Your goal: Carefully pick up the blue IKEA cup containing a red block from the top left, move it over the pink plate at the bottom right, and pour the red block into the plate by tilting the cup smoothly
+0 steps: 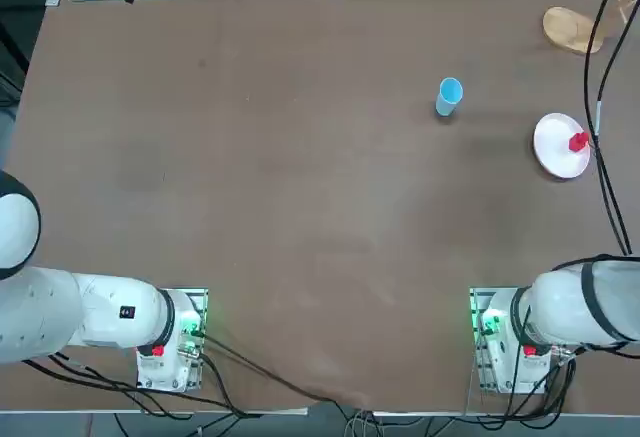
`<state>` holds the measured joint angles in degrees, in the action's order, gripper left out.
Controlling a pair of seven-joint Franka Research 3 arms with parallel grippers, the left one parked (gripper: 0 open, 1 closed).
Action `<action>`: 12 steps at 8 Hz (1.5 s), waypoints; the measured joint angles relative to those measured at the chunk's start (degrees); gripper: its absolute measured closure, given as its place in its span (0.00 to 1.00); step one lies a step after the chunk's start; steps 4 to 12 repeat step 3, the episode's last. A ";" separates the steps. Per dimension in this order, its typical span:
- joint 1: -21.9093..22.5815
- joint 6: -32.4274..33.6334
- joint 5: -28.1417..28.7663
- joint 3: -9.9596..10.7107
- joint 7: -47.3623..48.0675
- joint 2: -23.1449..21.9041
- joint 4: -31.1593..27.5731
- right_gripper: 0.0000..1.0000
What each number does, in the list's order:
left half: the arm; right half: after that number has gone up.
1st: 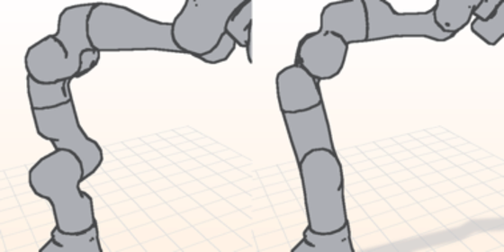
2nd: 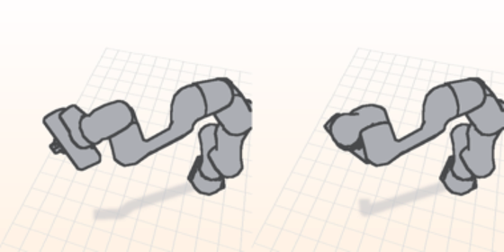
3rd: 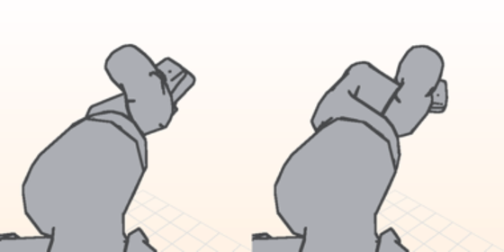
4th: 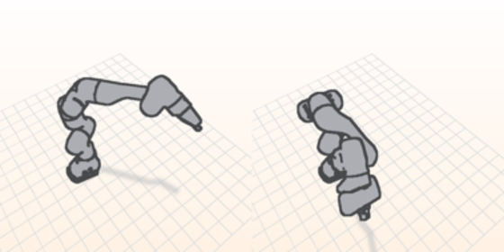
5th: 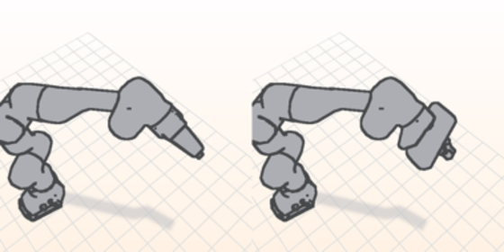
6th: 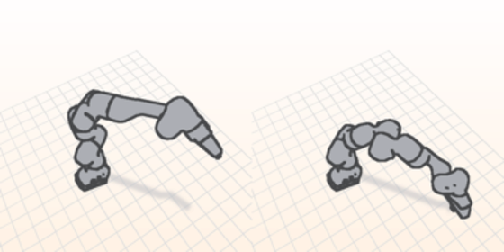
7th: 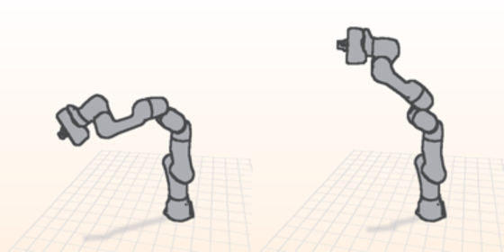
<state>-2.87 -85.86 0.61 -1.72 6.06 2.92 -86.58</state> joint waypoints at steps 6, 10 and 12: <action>-0.01 0.14 -0.13 0.00 0.00 0.00 0.00 0.00; -0.01 0.14 -0.13 0.00 0.00 0.00 0.00 0.00; -0.01 0.14 -0.13 0.00 0.00 0.00 0.00 0.00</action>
